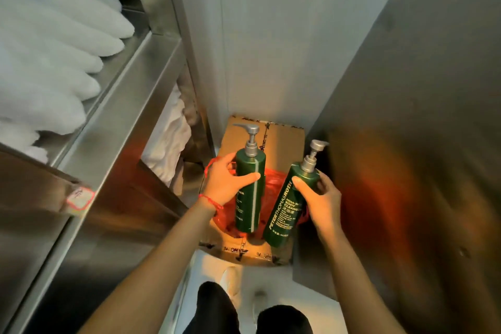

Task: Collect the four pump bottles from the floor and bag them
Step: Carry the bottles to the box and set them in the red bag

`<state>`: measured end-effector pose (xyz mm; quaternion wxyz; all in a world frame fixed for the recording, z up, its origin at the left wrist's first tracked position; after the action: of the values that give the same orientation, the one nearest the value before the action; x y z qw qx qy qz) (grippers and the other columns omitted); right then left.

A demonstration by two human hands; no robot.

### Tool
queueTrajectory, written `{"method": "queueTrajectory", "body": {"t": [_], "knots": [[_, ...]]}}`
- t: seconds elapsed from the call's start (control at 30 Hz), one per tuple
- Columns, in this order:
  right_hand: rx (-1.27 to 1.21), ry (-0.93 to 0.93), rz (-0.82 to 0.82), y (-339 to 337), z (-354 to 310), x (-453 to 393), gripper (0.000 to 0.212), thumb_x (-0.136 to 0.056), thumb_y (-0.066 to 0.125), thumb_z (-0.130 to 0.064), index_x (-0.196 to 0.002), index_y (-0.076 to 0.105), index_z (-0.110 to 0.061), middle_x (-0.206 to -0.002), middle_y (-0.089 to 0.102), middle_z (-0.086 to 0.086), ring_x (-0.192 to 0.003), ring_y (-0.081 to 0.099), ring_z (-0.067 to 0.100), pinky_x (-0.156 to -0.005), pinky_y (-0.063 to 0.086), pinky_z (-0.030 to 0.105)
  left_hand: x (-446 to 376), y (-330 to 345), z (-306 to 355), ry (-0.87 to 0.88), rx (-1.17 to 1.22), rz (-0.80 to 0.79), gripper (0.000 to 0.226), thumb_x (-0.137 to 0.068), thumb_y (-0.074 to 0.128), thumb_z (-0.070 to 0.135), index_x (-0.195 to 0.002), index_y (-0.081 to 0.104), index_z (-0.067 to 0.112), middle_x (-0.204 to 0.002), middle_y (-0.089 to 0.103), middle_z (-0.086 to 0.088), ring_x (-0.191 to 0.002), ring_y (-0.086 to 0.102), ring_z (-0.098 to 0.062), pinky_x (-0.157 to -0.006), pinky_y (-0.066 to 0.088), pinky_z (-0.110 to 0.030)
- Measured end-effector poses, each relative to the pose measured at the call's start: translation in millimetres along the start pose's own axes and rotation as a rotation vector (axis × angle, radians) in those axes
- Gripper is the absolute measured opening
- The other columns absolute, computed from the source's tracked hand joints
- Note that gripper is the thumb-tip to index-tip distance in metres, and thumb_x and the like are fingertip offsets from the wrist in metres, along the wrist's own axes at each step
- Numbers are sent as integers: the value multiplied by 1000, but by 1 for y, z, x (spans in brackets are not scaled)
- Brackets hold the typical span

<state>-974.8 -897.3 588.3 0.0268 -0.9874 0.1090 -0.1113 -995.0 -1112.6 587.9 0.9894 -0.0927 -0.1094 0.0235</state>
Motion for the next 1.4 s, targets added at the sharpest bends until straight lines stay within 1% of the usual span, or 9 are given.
{"method": "queueTrajectory", "body": {"t": [0.17, 0.3, 0.43, 0.57, 0.7, 0.8, 0.97, 1.1, 1.4], "knots": [[75, -27, 19, 11, 17, -32, 49, -65, 79, -16, -108, 59, -27, -104, 65, -9, -92, 61, -6, -72, 47, 8, -41, 7, -22, -5, -66, -18, 59, -43, 80, 45, -97, 56, 45, -104, 66, 5, -98, 62, -11, -85, 49, -28], [165, -22, 2, 16, 40, -54, 56, -63, 80, -23, -114, 56, -24, -111, 64, -3, -102, 60, 5, -85, 47, 21, -61, 16, -37, 34, -94, -7, 61, -47, 81, 35, -103, 57, 34, -106, 63, 4, -97, 61, -7, -82, 50, -18], [252, -44, -21, 19, 63, -68, 60, -60, 81, -30, -112, 52, -32, -101, 58, -22, -95, 53, -18, -79, 41, 2, -76, 24, -59, 25, -137, -8, 69, -54, 84, 19, -115, 53, 15, -114, 60, -7, -101, 58, -15, -81, 47, -12], [292, -33, -11, 25, 86, -80, 63, -54, 78, -43, -109, 48, -40, -96, 55, -30, -92, 50, -24, -76, 38, -1, -87, 33, -82, 13, -157, 26, 65, -56, 84, 9, -113, 53, 8, -110, 55, -4, -105, 56, -21, -90, 45, -23], [335, -42, 1, 31, 103, -91, 57, -51, 74, -51, -101, 45, -53, -95, 55, -31, -92, 50, -24, -77, 35, -3, -96, 42, -101, 29, -157, 40, 65, -55, 83, 5, -113, 54, 10, -111, 56, -6, -102, 52, -15, -81, 39, -2], [352, -55, 3, 33, 115, -98, 58, -54, 76, -46, -102, 45, -54, -97, 55, -32, -93, 48, -25, -78, 34, -4, -101, 47, -112, 16, -113, 41, 67, -55, 82, 1, -111, 51, 21, -112, 56, -6, -105, 52, -16, -87, 40, -15], [345, -59, -32, 35, 128, -102, 66, -60, 82, -29, -117, 49, -28, -107, 56, -16, -94, 48, -21, -80, 32, -4, -101, 52, -122, -4, -87, 10, 66, -55, 81, -2, -106, 50, 24, -110, 57, -10, -106, 54, -25, -94, 44, -39], [355, -95, -87, 38, 129, -102, 64, -60, 82, -24, -114, 48, -29, -105, 52, -27, -95, 48, -22, -81, 32, -3, -100, 52, -128, 0, -83, -3, 67, -54, 82, 0, -108, 50, 24, -112, 58, -14, -108, 54, -28, -96, 44, -45], [336, -59, -124, 39, 127, -94, 63, -53, 77, -44, -104, 43, -58, -103, 56, -29, -101, 50, -18, -82, 34, 0, -93, 48, -128, 52, -170, -34, 68, -53, 85, 5, -114, 54, 10, -108, 57, 1, -103, 52, -12, -85, 35, -1]]}}
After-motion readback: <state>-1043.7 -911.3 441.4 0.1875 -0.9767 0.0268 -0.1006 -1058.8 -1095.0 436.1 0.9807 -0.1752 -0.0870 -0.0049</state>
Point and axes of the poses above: each hand's wrist, its own x-axis away from the middle knuckle, its own y-axis out of the palm, z = x × y, the point moved 3 cm from there along -x, towards the middle knuckle
